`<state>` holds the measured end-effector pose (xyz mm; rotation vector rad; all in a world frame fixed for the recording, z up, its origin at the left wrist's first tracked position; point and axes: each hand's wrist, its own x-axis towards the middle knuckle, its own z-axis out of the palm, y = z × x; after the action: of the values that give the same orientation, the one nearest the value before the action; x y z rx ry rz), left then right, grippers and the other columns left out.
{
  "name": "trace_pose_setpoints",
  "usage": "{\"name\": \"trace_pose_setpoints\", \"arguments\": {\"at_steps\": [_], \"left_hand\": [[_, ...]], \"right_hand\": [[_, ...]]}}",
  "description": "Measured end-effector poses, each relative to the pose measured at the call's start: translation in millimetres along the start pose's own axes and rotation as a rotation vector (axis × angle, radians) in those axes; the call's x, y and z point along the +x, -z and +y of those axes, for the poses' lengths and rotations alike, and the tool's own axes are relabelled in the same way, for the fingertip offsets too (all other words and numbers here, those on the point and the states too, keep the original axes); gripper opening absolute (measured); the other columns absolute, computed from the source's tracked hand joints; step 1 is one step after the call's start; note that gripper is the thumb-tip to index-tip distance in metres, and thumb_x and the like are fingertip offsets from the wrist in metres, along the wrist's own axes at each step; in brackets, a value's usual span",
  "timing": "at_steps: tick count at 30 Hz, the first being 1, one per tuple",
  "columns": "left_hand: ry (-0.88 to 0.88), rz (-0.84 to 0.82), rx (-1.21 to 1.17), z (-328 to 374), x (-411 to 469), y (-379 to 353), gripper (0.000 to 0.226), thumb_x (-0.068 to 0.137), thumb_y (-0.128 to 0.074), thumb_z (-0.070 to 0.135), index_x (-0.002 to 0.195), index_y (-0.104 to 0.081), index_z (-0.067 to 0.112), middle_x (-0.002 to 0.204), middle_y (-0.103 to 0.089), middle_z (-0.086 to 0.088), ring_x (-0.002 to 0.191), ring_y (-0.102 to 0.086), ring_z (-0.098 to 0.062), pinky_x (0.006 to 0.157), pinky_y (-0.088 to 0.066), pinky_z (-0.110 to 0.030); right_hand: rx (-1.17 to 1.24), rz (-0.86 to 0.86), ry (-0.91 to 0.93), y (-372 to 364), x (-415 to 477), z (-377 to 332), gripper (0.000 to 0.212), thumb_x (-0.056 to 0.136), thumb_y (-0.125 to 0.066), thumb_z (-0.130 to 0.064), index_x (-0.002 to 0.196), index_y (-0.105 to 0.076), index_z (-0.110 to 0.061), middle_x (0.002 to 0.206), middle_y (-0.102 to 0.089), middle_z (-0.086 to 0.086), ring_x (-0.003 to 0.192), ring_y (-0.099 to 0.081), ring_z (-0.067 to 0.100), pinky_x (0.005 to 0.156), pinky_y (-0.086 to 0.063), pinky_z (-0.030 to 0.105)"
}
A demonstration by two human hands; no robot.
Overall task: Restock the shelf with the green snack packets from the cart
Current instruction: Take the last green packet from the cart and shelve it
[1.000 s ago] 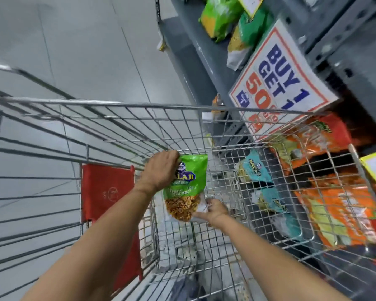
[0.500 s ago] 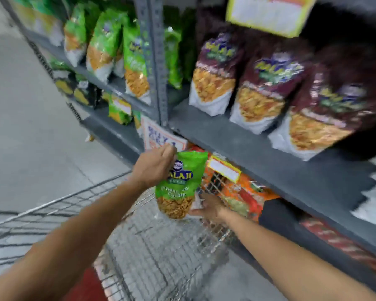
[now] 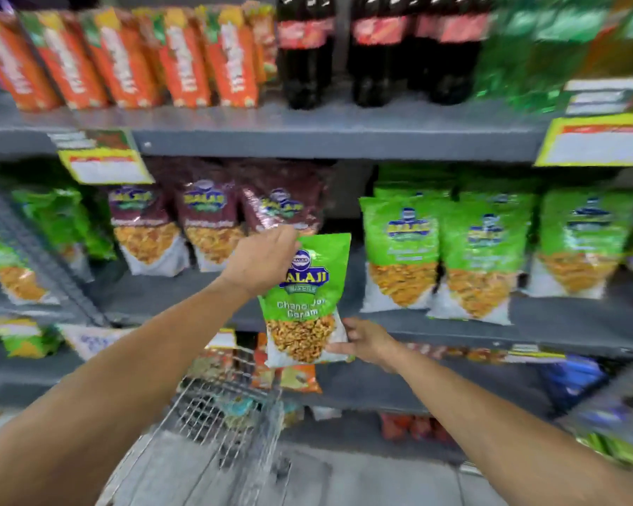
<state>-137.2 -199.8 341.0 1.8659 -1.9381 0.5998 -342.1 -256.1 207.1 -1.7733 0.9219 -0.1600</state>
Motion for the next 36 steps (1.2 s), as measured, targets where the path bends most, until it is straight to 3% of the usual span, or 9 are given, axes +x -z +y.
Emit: {"name": "trace_pose_setpoints", "arguments": {"at_steps": [4,6,8,13,18,22,28,33,36], "left_hand": [[-0.217,0.048,-0.015,73,49,-11,0.013,0.088,-0.053,0.018,0.082,-0.056,0.007,0.073,-0.064,-0.012,0.056,-0.064,-0.031,0.034,-0.035,-0.031],[-0.243,0.051,-0.069,107,75,-22,0.022,0.092,-0.044,0.024,0.086,-0.057,0.007,0.079,-0.065,-0.011,0.064,-0.066,-0.031,0.04,-0.043,-0.035],[-0.252,0.02,-0.137,140,100,-38,0.021,0.096,-0.044,0.026,0.097,-0.055,0.008,0.091,-0.065,-0.012,0.075,-0.065,-0.034,0.052,-0.046,-0.039],[-0.318,-0.059,-0.327,236,167,-71,0.022,0.097,-0.038,0.036,0.1,-0.051,0.018,0.102,-0.064,-0.007,0.088,-0.062,-0.028,0.062,-0.038,-0.031],[-0.331,-0.157,-0.494,305,220,-104,0.022,0.095,-0.048,0.035,0.1,-0.058,0.016,0.103,-0.067,-0.007,0.092,-0.061,-0.025,0.065,-0.04,-0.028],[-0.253,-0.217,-0.457,324,246,-129,0.024,0.095,-0.046,0.041,0.102,-0.059,0.023,0.107,-0.068,-0.002,0.094,-0.062,-0.023,0.059,-0.032,-0.024],[-0.219,-0.213,-0.31,332,260,-150,0.032,0.096,-0.04,0.043,0.114,-0.061,0.026,0.127,-0.062,-0.002,0.106,-0.062,-0.025,0.078,-0.046,-0.028],[-0.255,-0.007,-0.26,337,238,-142,0.031,0.093,-0.048,0.038,0.11,-0.059,0.015,0.112,-0.064,-0.009,0.101,-0.059,-0.028,0.084,-0.045,-0.038],[-0.103,0.084,-0.317,338,196,-141,0.034,0.088,-0.052,0.044,0.108,-0.055,0.017,0.104,-0.061,-0.004,0.093,-0.058,-0.023,0.079,-0.05,-0.037]], "right_hand": [[0.131,0.143,0.009,61,-51,33,0.034,0.078,-0.074,-0.021,0.108,-0.064,-0.009,0.092,-0.062,0.003,0.084,-0.054,0.01,0.07,-0.044,0.025],[0.195,0.18,0.008,91,-79,47,0.014,0.08,-0.072,-0.017,0.093,-0.069,-0.023,0.083,-0.069,-0.007,0.069,-0.059,-0.001,0.06,-0.047,0.017],[0.193,0.227,0.043,124,-101,64,0.022,0.082,-0.07,-0.014,0.072,-0.069,-0.034,0.061,-0.062,-0.02,0.055,-0.053,-0.008,0.054,-0.042,0.011],[0.193,0.43,0.025,206,-146,126,0.008,0.078,-0.074,-0.017,0.073,-0.069,-0.017,0.068,-0.064,-0.011,0.067,-0.056,0.005,0.064,-0.047,0.03],[0.092,0.565,0.013,272,-172,174,0.018,0.077,-0.075,-0.026,0.063,-0.066,-0.029,0.054,-0.054,-0.021,0.056,-0.046,-0.007,0.055,-0.037,0.009],[-0.03,0.628,-0.028,306,-166,198,0.036,0.077,-0.073,-0.036,0.051,-0.049,-0.028,0.048,-0.039,-0.013,0.048,-0.033,-0.001,0.051,-0.027,0.016],[-0.282,0.568,-0.002,330,-158,213,0.048,0.081,-0.067,-0.039,0.06,-0.03,-0.017,0.058,-0.027,0.002,0.055,-0.027,0.014,0.056,-0.017,0.032],[-0.211,0.595,-0.056,352,-153,202,0.03,0.074,-0.074,-0.043,0.086,-0.064,-0.017,0.075,-0.063,0.001,0.069,-0.056,0.015,0.062,-0.04,0.024],[0.007,0.736,0.054,378,-142,175,0.029,0.076,-0.072,-0.042,0.09,-0.063,-0.018,0.087,-0.064,-0.003,0.078,-0.058,0.011,0.072,-0.049,0.031]]}}
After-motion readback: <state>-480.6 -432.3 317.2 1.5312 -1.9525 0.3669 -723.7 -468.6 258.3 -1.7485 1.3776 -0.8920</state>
